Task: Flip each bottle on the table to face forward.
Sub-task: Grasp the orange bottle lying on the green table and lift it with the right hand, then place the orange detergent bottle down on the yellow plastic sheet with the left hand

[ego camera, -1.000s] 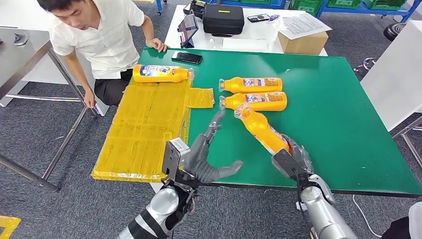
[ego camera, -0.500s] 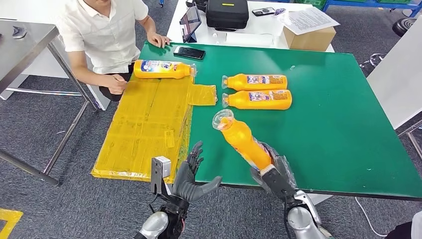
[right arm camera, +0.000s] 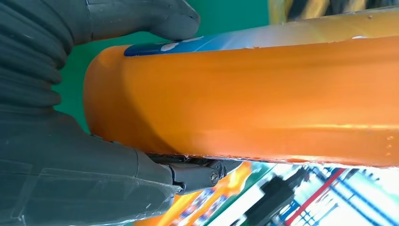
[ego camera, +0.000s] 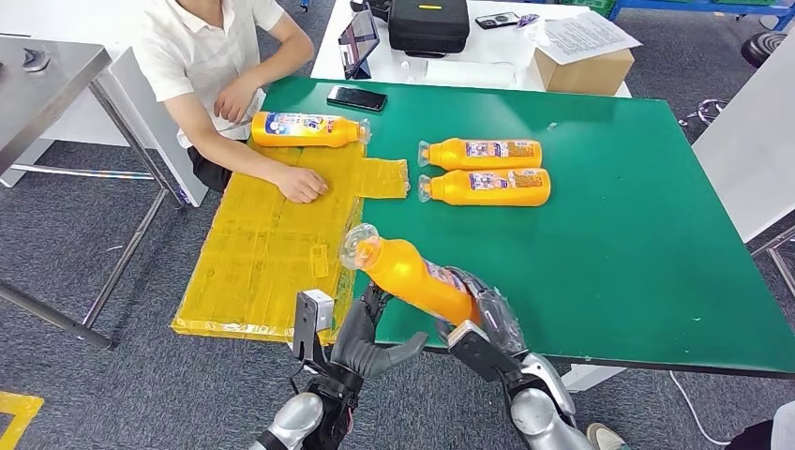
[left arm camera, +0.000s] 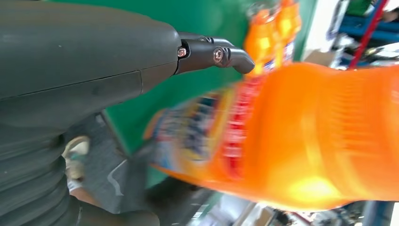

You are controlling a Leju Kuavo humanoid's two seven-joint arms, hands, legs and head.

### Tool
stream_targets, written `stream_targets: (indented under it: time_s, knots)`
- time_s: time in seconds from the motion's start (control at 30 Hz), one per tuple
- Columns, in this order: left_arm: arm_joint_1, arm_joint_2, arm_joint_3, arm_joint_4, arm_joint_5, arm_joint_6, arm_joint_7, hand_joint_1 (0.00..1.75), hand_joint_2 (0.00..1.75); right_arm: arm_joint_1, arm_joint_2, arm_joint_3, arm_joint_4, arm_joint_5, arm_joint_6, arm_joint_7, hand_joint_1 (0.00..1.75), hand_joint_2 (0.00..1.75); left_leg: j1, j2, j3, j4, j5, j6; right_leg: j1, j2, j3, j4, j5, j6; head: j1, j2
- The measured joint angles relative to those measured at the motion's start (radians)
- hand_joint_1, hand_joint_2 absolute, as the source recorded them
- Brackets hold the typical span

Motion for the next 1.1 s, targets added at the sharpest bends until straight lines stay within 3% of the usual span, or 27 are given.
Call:
stream_targets:
  time_s: [0.4,0.8,0.93,1.03,1.1]
  knots:
    - [-0.024,-0.013,0.023,-0.053,0.042,0.060,-0.014,0.00,1.75,-0.031,0.034,0.130,0.066,0.025,-0.011,-0.005,1.75,1.75,0.000,-0.001,0.000,0.000,0.000,0.000,0.000,0.000,0.000,0.000,0.000,0.000,0.000,0.000]
    - [-0.048,-0.023,0.055,-0.053,0.138,0.023,0.028,0.00,1.75,-0.090,0.054,0.212,0.125,0.002,-0.024,-0.008,1.75,1.75,0.000,0.000,0.000,0.000,0.001,-0.001,0.000,0.000,-0.001,0.000,0.000,0.000,0.000,0.000]
    - [-0.052,-0.023,0.055,-0.049,0.135,0.019,0.033,1.71,1.75,-0.097,0.054,0.216,0.134,-0.003,-0.025,-0.011,1.75,1.75,0.000,0.000,-0.001,0.000,0.001,-0.001,0.000,0.000,-0.001,0.000,0.000,0.000,0.000,0.000]
    - [-0.068,-0.023,0.046,-0.028,0.124,0.005,0.041,1.75,1.75,-0.103,0.054,0.219,0.139,-0.018,-0.028,-0.018,1.70,1.75,0.000,0.000,-0.001,0.000,0.001,-0.001,0.000,0.000,-0.001,0.000,0.000,0.000,0.000,0.000]
    - [-0.080,-0.023,0.041,-0.010,0.120,-0.006,0.038,1.75,1.75,-0.105,0.054,0.220,0.139,-0.029,-0.027,-0.019,1.40,1.75,0.000,0.000,-0.001,0.000,0.001,-0.001,0.000,0.000,-0.001,0.000,0.000,0.000,0.000,0.000]
